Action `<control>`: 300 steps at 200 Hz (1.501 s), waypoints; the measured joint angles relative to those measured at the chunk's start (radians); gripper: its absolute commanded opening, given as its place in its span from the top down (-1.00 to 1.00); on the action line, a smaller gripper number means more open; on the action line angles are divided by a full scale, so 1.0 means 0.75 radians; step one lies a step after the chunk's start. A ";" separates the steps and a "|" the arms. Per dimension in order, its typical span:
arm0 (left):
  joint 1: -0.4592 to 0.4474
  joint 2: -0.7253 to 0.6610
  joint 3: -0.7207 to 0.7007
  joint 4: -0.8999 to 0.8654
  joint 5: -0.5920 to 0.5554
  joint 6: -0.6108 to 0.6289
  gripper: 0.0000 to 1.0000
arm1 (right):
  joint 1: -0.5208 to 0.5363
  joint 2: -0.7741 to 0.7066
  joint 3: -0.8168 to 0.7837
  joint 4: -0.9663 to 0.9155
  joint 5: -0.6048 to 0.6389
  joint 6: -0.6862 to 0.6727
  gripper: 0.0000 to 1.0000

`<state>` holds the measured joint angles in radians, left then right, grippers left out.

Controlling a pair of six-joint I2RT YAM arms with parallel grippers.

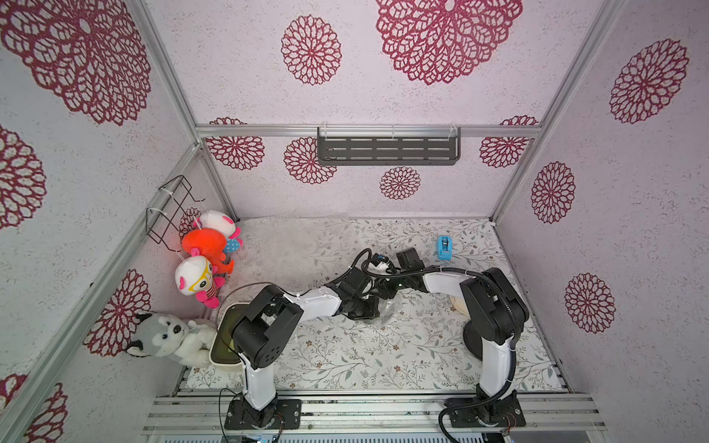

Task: Wrap dinner plates in bubble wrap
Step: Stick the tape on the bubble wrap.

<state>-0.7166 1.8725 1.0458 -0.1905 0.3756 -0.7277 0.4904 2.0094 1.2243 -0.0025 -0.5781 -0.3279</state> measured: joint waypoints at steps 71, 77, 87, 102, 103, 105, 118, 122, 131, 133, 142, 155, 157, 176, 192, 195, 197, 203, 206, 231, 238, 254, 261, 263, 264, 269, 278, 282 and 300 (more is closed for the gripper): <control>-0.011 -0.001 -0.014 -0.007 0.054 0.005 1.00 | -0.025 0.135 0.274 -0.360 -0.005 -0.196 -0.44; -0.011 -0.001 -0.014 -0.007 0.056 0.005 1.00 | -0.025 0.135 0.273 -0.369 -0.007 -0.198 -0.44; -0.011 -0.001 -0.015 -0.009 0.058 0.004 1.00 | -0.025 0.134 0.260 -0.364 -0.004 -0.191 -0.43; -0.011 -0.001 -0.017 -0.011 0.066 0.004 1.00 | -0.027 0.129 0.213 -0.315 0.004 -0.187 -0.43; -0.011 -0.001 -0.018 -0.010 0.066 0.004 1.00 | -0.027 0.128 0.212 -0.312 0.004 -0.188 -0.43; -0.011 -0.001 -0.018 -0.010 0.067 0.004 1.00 | -0.028 0.125 0.205 -0.304 0.005 -0.186 -0.43; -0.011 -0.001 -0.018 -0.009 0.070 0.004 1.00 | -0.027 0.097 0.150 -0.243 0.026 -0.171 -0.43; -0.011 -0.001 -0.018 -0.009 0.070 0.004 1.00 | -0.027 0.089 0.136 -0.229 0.036 -0.164 -0.44; -0.011 -0.001 -0.019 -0.009 0.073 0.005 1.00 | -0.027 0.064 0.096 -0.196 0.049 -0.151 -0.44; -0.011 -0.001 -0.019 -0.009 0.073 0.005 1.00 | -0.027 0.059 0.089 -0.193 0.051 -0.147 -0.44; -0.011 -0.001 -0.019 -0.010 0.076 0.005 1.00 | -0.028 0.042 0.068 -0.186 0.058 -0.126 -0.44; -0.013 -0.001 -0.019 -0.010 0.076 0.006 1.00 | -0.028 0.032 0.065 -0.186 0.057 -0.091 -0.42; -0.013 -0.001 -0.019 -0.010 0.076 0.006 1.00 | -0.028 0.030 0.065 -0.185 0.056 -0.083 -0.41; -0.014 -0.001 -0.019 -0.011 0.076 0.008 1.00 | -0.037 -0.003 0.062 -0.183 0.029 -0.001 -0.38; -0.015 -0.001 -0.019 -0.011 0.075 0.008 1.00 | -0.043 -0.080 0.039 -0.180 -0.011 0.086 -0.35; -0.015 -0.001 -0.019 -0.012 0.075 0.009 1.00 | -0.045 -0.097 0.032 -0.177 -0.012 0.098 -0.35; -0.015 -0.001 -0.019 -0.012 0.076 0.009 1.00 | -0.046 -0.111 0.027 -0.176 -0.014 0.110 -0.34; -0.016 -0.004 -0.020 -0.013 0.074 0.009 1.00 | -0.050 -0.150 0.012 -0.174 -0.003 0.129 -0.33; -0.016 -0.006 -0.020 -0.015 0.077 0.009 1.00 | -0.052 -0.176 -0.002 -0.171 -0.007 0.150 -0.32; -0.019 -0.010 -0.023 -0.018 0.075 0.009 1.00 | -0.075 -0.386 -0.117 -0.145 -0.046 0.263 0.08; -0.020 -0.010 -0.023 -0.018 0.075 0.009 1.00 | -0.074 -0.446 -0.155 -0.131 -0.051 0.297 0.25; -0.020 -0.010 -0.023 -0.018 0.075 0.009 1.00 | -0.073 -0.571 -0.239 -0.102 -0.060 0.381 0.55; -0.020 -0.010 -0.023 -0.018 0.075 0.009 1.00 | -0.073 -0.621 -0.274 -0.095 -0.062 0.415 0.67; -0.020 -0.010 -0.023 -0.018 0.075 0.009 1.00 | -0.073 -0.636 -0.283 -0.093 -0.063 0.422 0.71; -0.020 -0.010 -0.023 -0.018 0.075 0.009 1.00 | -0.073 -0.642 -0.287 -0.092 -0.062 0.420 0.73; -0.020 -0.010 -0.023 -0.018 0.075 0.009 1.00 | -0.073 -0.674 -0.311 -0.088 -0.063 0.444 0.82; -0.021 -0.010 -0.023 -0.018 0.075 0.009 1.00 | -0.073 -0.732 -0.349 -0.082 -0.064 0.457 0.95; -0.021 -0.010 -0.023 -0.018 0.075 0.009 1.00 | -0.073 -0.756 -0.366 -0.082 -0.065 0.480 1.00; -0.021 -0.010 -0.023 -0.019 0.075 0.009 1.00 | -0.074 -0.862 -0.428 -0.094 -0.076 0.499 1.00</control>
<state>-0.7326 1.8648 1.0286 -0.2047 0.4320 -0.7208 0.4347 1.3632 0.9035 -0.0731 -0.6353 0.0463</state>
